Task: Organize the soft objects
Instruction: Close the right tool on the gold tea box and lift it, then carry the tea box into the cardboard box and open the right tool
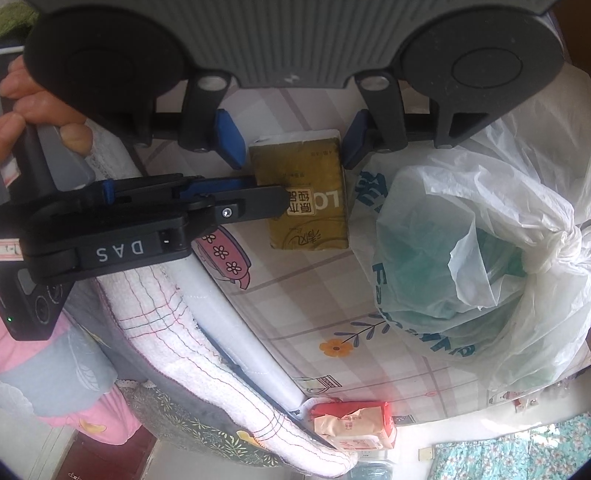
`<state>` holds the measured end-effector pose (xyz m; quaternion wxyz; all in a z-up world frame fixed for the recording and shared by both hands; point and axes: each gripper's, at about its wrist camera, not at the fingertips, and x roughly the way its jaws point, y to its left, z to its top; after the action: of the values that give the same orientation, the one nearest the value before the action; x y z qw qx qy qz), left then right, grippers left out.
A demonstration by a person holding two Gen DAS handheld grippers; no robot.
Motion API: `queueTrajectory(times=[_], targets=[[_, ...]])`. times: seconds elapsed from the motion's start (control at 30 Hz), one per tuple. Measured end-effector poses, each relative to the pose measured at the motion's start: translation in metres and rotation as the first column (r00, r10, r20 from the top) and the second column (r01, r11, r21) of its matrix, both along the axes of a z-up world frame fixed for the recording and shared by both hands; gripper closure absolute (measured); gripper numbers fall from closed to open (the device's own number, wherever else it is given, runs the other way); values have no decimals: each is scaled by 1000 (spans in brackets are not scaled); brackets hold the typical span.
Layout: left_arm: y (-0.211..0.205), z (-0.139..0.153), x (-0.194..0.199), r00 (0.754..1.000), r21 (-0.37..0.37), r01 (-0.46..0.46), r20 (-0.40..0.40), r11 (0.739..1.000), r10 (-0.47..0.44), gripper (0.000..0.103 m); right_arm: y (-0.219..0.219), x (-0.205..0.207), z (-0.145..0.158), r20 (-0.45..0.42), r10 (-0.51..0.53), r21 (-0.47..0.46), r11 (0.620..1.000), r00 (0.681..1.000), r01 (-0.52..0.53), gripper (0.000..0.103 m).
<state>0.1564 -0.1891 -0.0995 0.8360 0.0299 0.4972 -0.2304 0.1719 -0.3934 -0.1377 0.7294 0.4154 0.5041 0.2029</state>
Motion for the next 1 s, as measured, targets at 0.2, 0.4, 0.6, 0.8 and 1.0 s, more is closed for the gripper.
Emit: queueTrajectory(times=[0.2, 0.4, 0.6, 0.8, 1.0], targets=[[-4, 3, 0, 1000, 16, 20, 20, 1000, -21, 44, 4, -4, 3, 22, -10, -8, 1000, 1000, 11, 73], [-5, 18, -8, 996, 3, 34, 82, 999, -34, 44, 2, -9, 19, 64, -34, -21, 999, 997, 36, 73], [-2, 44, -18, 986, -24, 39, 161, 999, -34, 44, 5, -14, 48, 128, -54, -27, 998, 990, 58, 73], [10, 72, -31, 969, -60, 31, 246, 998, -16, 44, 13, -20, 80, 200, -58, -30, 997, 978, 65, 73], [33, 100, -49, 949, -100, 5, 315, 995, 27, 44, 34, -26, 116, 271, -36, -43, 998, 962, 49, 72]])
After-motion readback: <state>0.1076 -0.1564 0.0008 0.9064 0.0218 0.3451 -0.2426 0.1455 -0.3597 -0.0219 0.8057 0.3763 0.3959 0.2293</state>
